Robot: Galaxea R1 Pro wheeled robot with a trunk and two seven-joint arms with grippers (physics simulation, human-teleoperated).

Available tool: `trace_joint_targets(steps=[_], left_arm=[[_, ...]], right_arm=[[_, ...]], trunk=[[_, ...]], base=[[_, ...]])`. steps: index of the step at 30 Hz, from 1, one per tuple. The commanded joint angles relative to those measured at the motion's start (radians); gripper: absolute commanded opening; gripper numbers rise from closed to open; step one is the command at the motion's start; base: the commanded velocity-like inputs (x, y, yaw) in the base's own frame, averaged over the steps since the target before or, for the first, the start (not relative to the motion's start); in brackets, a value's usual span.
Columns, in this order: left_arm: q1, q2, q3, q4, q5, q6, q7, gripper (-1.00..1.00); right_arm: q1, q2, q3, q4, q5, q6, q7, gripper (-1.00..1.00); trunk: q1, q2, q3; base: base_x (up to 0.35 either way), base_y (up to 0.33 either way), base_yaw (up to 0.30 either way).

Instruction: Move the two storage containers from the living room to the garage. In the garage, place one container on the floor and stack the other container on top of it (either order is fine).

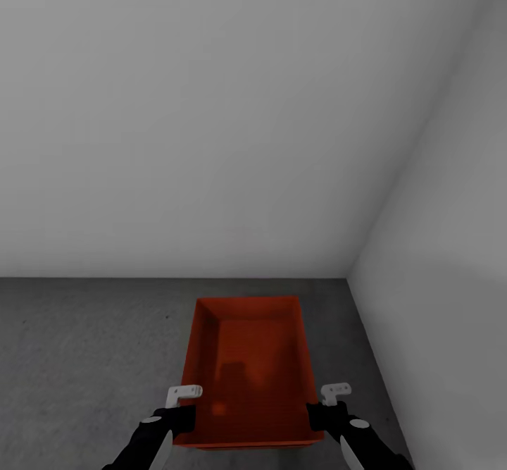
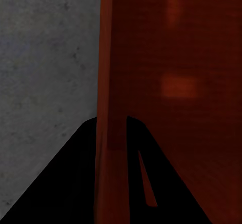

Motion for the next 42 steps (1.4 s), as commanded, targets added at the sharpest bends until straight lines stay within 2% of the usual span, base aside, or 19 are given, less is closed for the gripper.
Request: trace_joint_targets(steps=[1,11,29,42], left_arm=[[0.001,0.0,-0.002,0.0,-0.015,0.008,0.031,-1.0],[0.0,0.0,-0.002,0.001,-0.015,0.008,0.031,-1.0],[0.001,0.0,-0.002,0.0,-0.015,0.008,0.031,-1.0],[0.001,0.0,-0.002,0.0,-0.015,0.008,0.031,-1.0]], right_arm=[[0.0,0.0,0.003,-0.03,-0.012,0.006,0.035,-1.0],[0.0,0.0,0.003,-0.03,-0.012,0.006,0.036,-1.0],[0.0,0.0,0.002,-0.029,-0.013,0.006,0.036,-1.0],[0.0,0.0,0.003,-0.03,-0.013,0.006,0.035,-1.0]], trunk=[[0.004,-0.008,-0.004],[0.042,-0.078,-0.035],[0.042,-0.078,-0.035],[0.092,-0.169,-0.076]], base=[[0.0,0.0,0.0],[0.0,0.0,0.0],[0.0,0.0,0.0],[0.0,0.0,0.0]])
